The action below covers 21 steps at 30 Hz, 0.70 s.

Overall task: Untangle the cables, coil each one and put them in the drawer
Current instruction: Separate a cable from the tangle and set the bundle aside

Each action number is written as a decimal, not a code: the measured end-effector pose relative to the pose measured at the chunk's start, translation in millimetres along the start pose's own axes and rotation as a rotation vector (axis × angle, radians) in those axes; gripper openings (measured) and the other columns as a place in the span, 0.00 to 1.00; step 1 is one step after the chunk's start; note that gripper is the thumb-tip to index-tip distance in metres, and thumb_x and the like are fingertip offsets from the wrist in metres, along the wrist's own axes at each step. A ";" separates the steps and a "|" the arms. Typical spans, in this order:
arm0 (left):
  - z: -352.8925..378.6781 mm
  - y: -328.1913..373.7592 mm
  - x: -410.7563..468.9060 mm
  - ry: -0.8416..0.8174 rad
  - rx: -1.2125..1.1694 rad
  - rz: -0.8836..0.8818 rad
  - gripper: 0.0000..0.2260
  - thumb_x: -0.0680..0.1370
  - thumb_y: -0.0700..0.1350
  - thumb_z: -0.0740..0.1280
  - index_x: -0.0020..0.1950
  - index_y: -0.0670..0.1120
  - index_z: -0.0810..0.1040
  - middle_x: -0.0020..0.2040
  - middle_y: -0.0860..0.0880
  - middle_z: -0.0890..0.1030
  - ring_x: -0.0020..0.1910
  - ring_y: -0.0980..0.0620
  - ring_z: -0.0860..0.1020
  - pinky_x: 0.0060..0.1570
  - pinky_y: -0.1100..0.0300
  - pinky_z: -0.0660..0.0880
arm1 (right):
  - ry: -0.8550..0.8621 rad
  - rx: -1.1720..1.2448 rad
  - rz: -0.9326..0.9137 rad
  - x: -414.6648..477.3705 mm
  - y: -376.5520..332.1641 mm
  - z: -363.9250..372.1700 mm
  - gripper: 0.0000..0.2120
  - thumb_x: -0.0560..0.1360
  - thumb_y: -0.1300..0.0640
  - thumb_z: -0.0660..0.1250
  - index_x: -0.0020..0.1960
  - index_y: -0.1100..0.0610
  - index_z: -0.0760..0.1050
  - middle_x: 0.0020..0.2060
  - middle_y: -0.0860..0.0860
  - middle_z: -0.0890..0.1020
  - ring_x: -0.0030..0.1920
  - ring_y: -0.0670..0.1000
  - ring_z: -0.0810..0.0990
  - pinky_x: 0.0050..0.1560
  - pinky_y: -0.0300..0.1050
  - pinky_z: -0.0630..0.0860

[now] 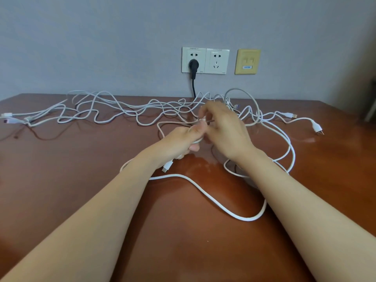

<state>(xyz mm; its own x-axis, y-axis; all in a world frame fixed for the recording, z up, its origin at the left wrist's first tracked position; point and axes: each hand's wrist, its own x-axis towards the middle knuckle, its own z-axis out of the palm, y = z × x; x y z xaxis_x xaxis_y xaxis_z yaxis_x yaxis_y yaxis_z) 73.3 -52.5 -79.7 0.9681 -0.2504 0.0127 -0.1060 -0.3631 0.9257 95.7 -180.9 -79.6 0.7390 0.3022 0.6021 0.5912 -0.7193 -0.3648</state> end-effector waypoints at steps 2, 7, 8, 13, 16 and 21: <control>-1.4 -6.1 -0.5 -0.088 0.074 0.061 0.09 0.80 0.49 0.59 0.41 0.52 0.74 0.19 0.58 0.68 0.16 0.61 0.62 0.21 0.71 0.56 | -0.015 -0.063 0.111 0.9 3.0 -6.3 0.10 0.69 0.50 0.70 0.45 0.53 0.73 0.37 0.46 0.76 0.40 0.49 0.73 0.38 0.43 0.61; -6.1 -11.9 1.7 -0.079 -0.028 0.047 0.11 0.82 0.46 0.57 0.44 0.47 0.76 0.22 0.55 0.71 0.25 0.60 0.75 0.27 0.70 0.70 | 0.007 0.135 0.081 3.8 9.9 -2.3 0.07 0.71 0.54 0.70 0.40 0.57 0.78 0.34 0.51 0.81 0.37 0.49 0.75 0.39 0.38 0.67; -5.6 -10.6 -0.4 -0.056 -0.064 0.036 0.12 0.82 0.46 0.56 0.44 0.46 0.75 0.22 0.54 0.71 0.25 0.58 0.77 0.27 0.70 0.71 | 0.006 0.148 0.067 4.4 9.9 -1.8 0.05 0.73 0.57 0.68 0.42 0.58 0.79 0.36 0.52 0.81 0.38 0.49 0.75 0.40 0.36 0.67; -10.0 -13.9 2.0 0.099 -0.270 0.033 0.14 0.83 0.48 0.52 0.42 0.46 0.71 0.21 0.55 0.68 0.15 0.58 0.61 0.17 0.68 0.57 | 0.026 0.082 0.113 1.0 18.8 0.3 0.08 0.80 0.57 0.58 0.46 0.56 0.75 0.36 0.51 0.80 0.42 0.56 0.77 0.47 0.49 0.72; -11.8 -12.5 1.8 0.144 -0.431 0.007 0.15 0.83 0.49 0.51 0.42 0.46 0.70 0.21 0.55 0.66 0.15 0.58 0.59 0.17 0.69 0.55 | 0.021 0.016 0.149 -1.2 19.6 -0.9 0.09 0.80 0.54 0.56 0.48 0.55 0.74 0.39 0.53 0.81 0.45 0.59 0.76 0.46 0.50 0.72; -12.4 -16.2 6.1 0.284 -0.439 0.038 0.15 0.83 0.49 0.51 0.42 0.46 0.71 0.21 0.55 0.69 0.15 0.58 0.60 0.19 0.70 0.55 | -0.038 -0.101 0.061 -2.5 9.5 1.9 0.11 0.80 0.55 0.56 0.58 0.55 0.73 0.47 0.56 0.82 0.51 0.61 0.76 0.45 0.48 0.69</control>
<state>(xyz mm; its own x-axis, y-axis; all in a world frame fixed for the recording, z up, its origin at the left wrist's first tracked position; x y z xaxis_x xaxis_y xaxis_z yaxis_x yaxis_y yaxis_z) 83.8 -37.0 -89.9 0.9953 0.0190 0.0951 -0.0962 0.0671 0.9931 100.1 -187.3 -85.9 0.7852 0.2780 0.5534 0.5109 -0.7959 -0.3250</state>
